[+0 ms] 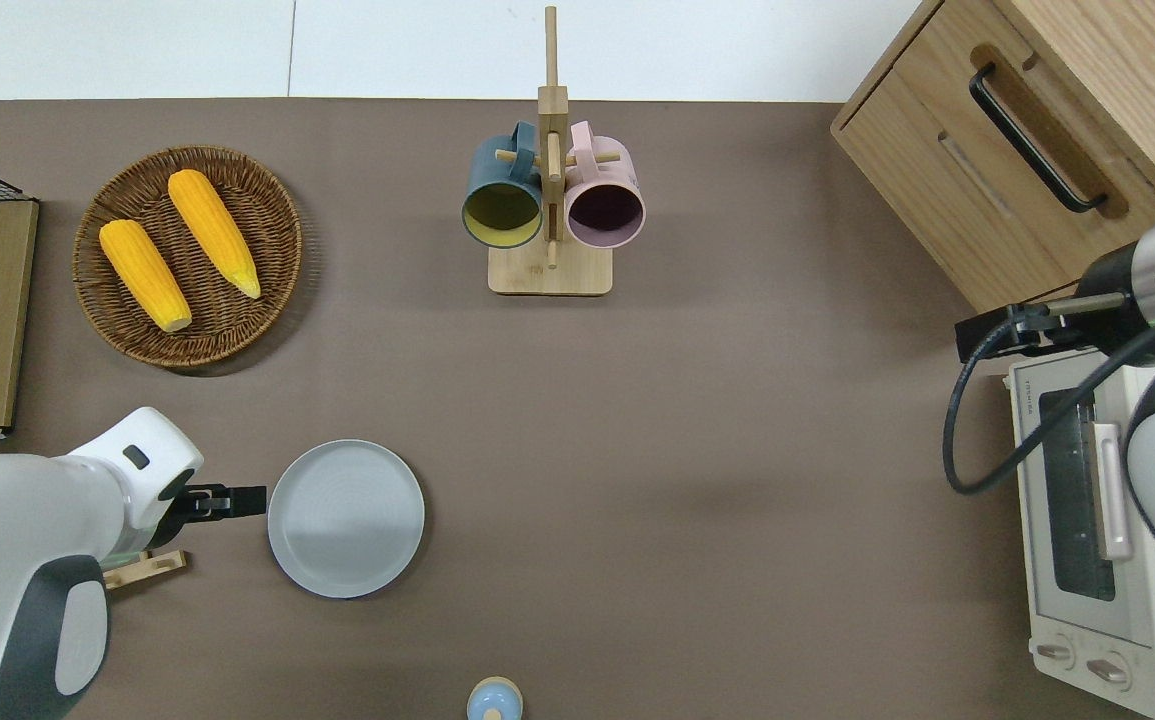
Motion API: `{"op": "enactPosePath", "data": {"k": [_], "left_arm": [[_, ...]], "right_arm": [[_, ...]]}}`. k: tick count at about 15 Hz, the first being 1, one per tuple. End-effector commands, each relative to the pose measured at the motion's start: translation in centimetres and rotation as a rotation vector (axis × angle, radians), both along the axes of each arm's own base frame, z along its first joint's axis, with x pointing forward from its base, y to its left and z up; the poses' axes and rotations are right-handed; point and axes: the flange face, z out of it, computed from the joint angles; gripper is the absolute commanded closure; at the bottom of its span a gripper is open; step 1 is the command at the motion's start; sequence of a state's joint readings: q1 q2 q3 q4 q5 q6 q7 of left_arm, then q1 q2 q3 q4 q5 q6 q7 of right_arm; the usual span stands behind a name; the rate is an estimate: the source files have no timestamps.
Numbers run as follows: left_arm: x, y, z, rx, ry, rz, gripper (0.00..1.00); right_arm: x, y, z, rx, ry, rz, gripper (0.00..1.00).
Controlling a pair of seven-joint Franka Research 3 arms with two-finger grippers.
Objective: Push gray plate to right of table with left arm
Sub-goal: 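Move the left gripper down beside the gray plate's edge nearest it, then push the gray plate with the left gripper toward the toaster oven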
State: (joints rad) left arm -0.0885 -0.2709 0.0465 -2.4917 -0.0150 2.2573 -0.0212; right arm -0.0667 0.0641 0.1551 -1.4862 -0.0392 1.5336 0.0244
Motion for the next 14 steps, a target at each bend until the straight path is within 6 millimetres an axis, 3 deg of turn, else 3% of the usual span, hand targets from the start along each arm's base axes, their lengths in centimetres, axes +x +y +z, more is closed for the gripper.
{"op": "enactPosePath", "data": {"k": [1, 7, 14], "left_arm": [[-2.1, -1.4, -3.2, -0.012, -0.044, 0.02, 0.0], [-3.3, -2.0, -8.8, -0.006, -0.048, 0.016, 0.0], [-3.3, -2.0, -9.1, -0.004, -0.042, 0.015, 0.01]], "right_arm": [[-0.3, 0.0, 0.4, 0.006, 0.002, -0.004, 0.017], [-0.3, 0.0, 0.3, 0.006, 0.004, -0.004, 0.017], [-0.3, 0.0, 0.3, 0.006, 0.004, -0.006, 0.017]]}}
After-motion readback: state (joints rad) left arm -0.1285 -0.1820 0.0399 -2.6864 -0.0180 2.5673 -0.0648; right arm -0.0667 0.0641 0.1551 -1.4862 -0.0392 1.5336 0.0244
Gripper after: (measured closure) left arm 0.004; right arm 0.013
